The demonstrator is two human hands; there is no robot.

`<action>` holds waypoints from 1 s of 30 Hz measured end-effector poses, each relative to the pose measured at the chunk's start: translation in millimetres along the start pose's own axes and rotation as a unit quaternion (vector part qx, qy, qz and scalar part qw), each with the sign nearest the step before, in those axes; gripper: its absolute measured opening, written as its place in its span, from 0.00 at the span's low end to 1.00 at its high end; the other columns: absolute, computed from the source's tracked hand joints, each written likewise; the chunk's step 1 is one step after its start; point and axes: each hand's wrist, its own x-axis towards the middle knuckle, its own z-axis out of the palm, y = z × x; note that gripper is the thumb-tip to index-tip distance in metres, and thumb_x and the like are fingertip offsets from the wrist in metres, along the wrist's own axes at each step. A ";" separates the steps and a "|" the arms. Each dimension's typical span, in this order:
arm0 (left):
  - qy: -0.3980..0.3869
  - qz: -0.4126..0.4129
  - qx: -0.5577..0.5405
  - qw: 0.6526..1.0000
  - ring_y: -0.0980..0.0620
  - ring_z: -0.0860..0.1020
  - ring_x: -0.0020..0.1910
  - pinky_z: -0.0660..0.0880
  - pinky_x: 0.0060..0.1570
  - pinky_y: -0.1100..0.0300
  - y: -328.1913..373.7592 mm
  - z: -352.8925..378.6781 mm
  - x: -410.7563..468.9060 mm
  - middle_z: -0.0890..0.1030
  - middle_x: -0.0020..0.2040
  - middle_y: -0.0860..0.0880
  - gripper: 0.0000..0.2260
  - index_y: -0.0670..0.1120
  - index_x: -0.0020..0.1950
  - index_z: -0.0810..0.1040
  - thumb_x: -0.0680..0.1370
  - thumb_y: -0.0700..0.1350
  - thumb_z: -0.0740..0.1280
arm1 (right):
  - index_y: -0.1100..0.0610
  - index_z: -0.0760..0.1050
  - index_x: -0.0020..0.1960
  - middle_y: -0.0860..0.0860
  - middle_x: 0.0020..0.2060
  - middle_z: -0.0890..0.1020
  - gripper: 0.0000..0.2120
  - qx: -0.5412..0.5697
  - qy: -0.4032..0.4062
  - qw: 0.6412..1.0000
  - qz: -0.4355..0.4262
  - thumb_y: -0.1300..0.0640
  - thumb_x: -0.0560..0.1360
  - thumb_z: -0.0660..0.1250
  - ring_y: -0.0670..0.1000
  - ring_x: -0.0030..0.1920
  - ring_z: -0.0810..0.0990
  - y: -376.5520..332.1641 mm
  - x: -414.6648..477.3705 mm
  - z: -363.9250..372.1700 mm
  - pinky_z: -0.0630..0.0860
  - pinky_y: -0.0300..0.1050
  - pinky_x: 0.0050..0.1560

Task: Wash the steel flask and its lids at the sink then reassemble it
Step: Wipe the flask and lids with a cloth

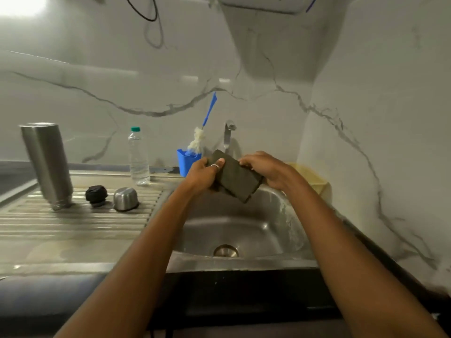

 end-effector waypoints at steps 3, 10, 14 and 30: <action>0.021 -0.014 0.008 1.000 0.46 0.80 0.40 0.79 0.37 0.54 -2.4 -21.5 -4.5 0.82 0.47 0.41 0.13 0.43 0.54 0.78 0.81 0.53 0.69 | 0.57 0.82 0.51 0.51 0.44 0.84 0.12 -0.022 0.018 0.999 -0.020 0.48 0.80 0.66 0.50 0.45 0.82 6.8 5.4 29.8 0.77 0.45 0.44; 0.053 -0.026 0.028 0.998 0.48 0.75 0.37 0.76 0.43 0.52 0.2 -48.7 -11.3 0.76 0.38 0.43 0.17 0.40 0.50 0.80 0.82 0.55 0.67 | 0.54 0.78 0.63 0.49 0.55 0.84 0.18 0.041 -0.043 0.994 -0.089 0.44 0.80 0.68 0.48 0.57 0.83 12.8 -12.3 92.1 0.82 0.48 0.54; 0.018 -0.051 -0.060 0.997 0.46 0.78 0.43 0.82 0.51 0.52 -1.4 -56.8 -10.0 0.78 0.43 0.41 0.27 0.35 0.57 0.80 0.80 0.61 0.67 | 0.58 0.80 0.58 0.52 0.48 0.87 0.20 0.145 -0.069 0.984 -0.082 0.42 0.79 0.69 0.53 0.50 0.86 20.1 -11.5 111.1 0.82 0.48 0.47; -0.030 -0.066 -0.050 0.996 0.46 0.77 0.61 0.77 0.57 0.50 -2.2 -116.0 -10.6 0.80 0.61 0.44 0.10 0.46 0.61 0.80 0.80 0.38 0.67 | 0.58 0.81 0.58 0.58 0.52 0.87 0.14 0.343 -0.081 0.934 0.053 0.50 0.83 0.63 0.56 0.50 0.86 31.4 -4.3 83.6 0.82 0.56 0.55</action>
